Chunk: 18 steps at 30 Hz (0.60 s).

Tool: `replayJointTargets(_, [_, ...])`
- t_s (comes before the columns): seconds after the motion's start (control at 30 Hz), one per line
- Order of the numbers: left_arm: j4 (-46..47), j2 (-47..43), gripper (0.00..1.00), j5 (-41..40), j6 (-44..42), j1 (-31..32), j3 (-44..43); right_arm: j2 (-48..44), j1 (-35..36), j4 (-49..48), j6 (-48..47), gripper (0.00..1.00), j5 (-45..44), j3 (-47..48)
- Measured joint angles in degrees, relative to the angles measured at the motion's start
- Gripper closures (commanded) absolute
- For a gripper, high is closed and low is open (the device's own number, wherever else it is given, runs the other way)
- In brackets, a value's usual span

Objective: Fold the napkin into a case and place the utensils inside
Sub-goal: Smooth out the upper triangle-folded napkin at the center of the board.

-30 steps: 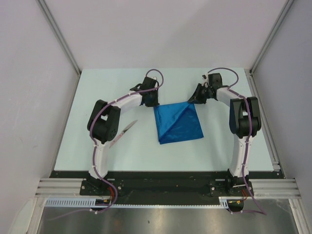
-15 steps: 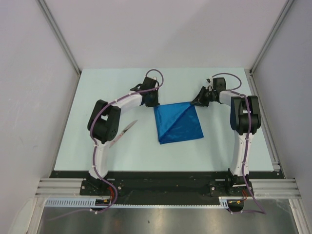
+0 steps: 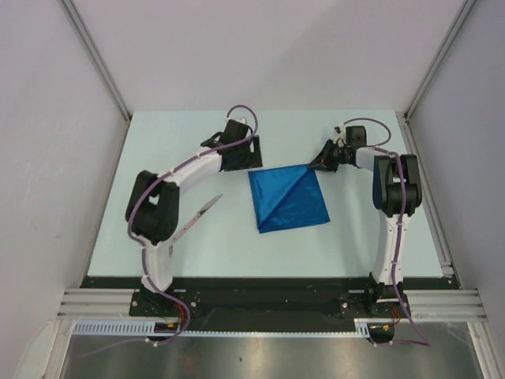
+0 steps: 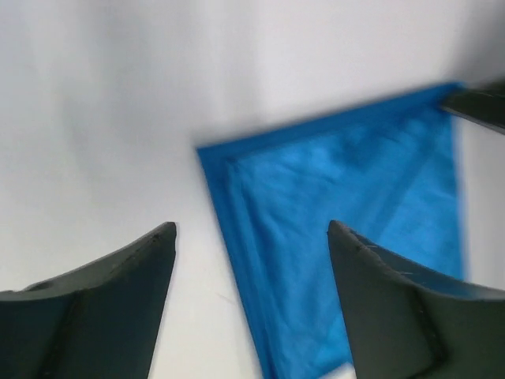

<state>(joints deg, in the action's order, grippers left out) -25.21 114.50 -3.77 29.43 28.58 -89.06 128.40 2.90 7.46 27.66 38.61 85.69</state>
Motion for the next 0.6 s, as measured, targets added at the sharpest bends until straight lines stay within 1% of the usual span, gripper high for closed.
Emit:
replayJointTargets(0.03, [1.38,-2.86,0.53,0.61,0.28,0.33,2.01,0.09,0.0,0.02,-0.11,0.9,0.07,0.13])
replayJointTargets(0.1, [3.63,-8.33,0.72,3.15,1.49,1.27,6.16,0.28,-0.02,0.07,-0.31,0.9,0.24,0.31])
replayJointTargets(0.13, [5.14,-10.51,0.87,4.92,1.9,1.79,8.2,0.33,-0.02,0.09,-0.31,0.9,0.33,0.42])
replayJointTargets(0.17, [6.6,-11.98,0.91,7.13,2.14,2.34,9.92,0.39,-0.02,0.11,-0.31,0.9,0.39,0.48])
replayJointTargets(0.23, [9.97,-13.14,0.97,10.21,2.86,3.48,13.35,0.44,-0.02,0.15,-0.33,0.9,0.46,0.55])
replayJointTargets(0.33, [13.05,-12.83,1.0,13.75,3.56,5.01,18.86,0.52,-0.02,0.22,-0.35,0.9,0.5,0.68])
replayJointTargets(0.6, [18.53,-12.33,1.0,18.6,5.27,6.56,30.51,0.72,-0.02,0.39,-0.55,0.9,0.7,0.96])
